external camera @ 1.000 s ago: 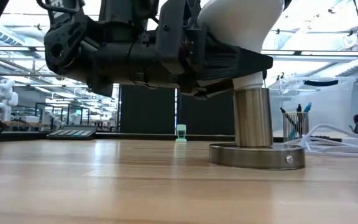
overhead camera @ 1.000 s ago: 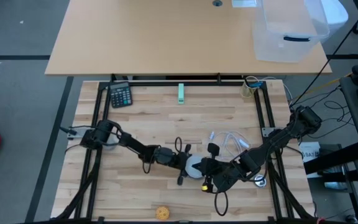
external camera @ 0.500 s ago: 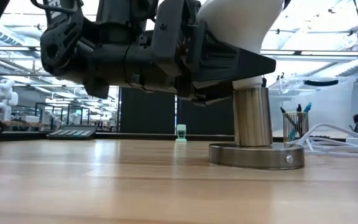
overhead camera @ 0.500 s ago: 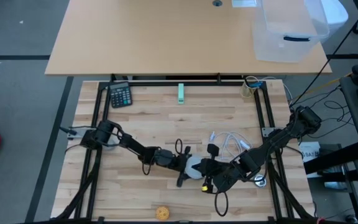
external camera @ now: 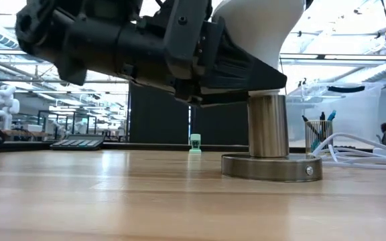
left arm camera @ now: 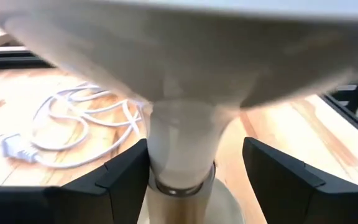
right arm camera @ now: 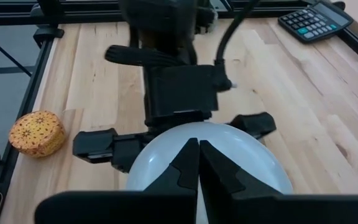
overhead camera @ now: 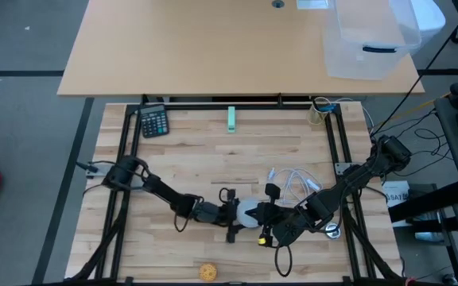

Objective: Screw lightbulb
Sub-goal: Insert the white lightbulb into the silver lamp

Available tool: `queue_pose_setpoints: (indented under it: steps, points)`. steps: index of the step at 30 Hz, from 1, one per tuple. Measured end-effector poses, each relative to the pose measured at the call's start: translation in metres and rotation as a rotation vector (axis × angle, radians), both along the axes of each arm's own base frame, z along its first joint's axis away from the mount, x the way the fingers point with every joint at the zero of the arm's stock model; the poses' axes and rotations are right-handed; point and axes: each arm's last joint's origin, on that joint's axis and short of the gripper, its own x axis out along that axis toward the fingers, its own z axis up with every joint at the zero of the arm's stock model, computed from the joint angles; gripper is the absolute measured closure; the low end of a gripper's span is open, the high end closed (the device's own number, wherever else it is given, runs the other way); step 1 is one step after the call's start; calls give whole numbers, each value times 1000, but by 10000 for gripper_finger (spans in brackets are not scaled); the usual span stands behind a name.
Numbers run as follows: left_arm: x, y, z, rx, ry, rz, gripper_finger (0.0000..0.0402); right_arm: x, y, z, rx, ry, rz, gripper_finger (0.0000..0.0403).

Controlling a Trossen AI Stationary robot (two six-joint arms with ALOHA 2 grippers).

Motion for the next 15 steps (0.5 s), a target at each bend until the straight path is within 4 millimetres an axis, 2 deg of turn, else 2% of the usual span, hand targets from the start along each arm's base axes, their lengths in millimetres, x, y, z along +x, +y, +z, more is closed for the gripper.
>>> queue_pose_setpoints:
  steps: [10,15]
  points:
    - [-18,-31,11,-15,-81,234,143,0,0,0,-11,2,4,403]
    - [-22,-34,12,-65,-110,350,143,0,0,0,-22,4,11,403]
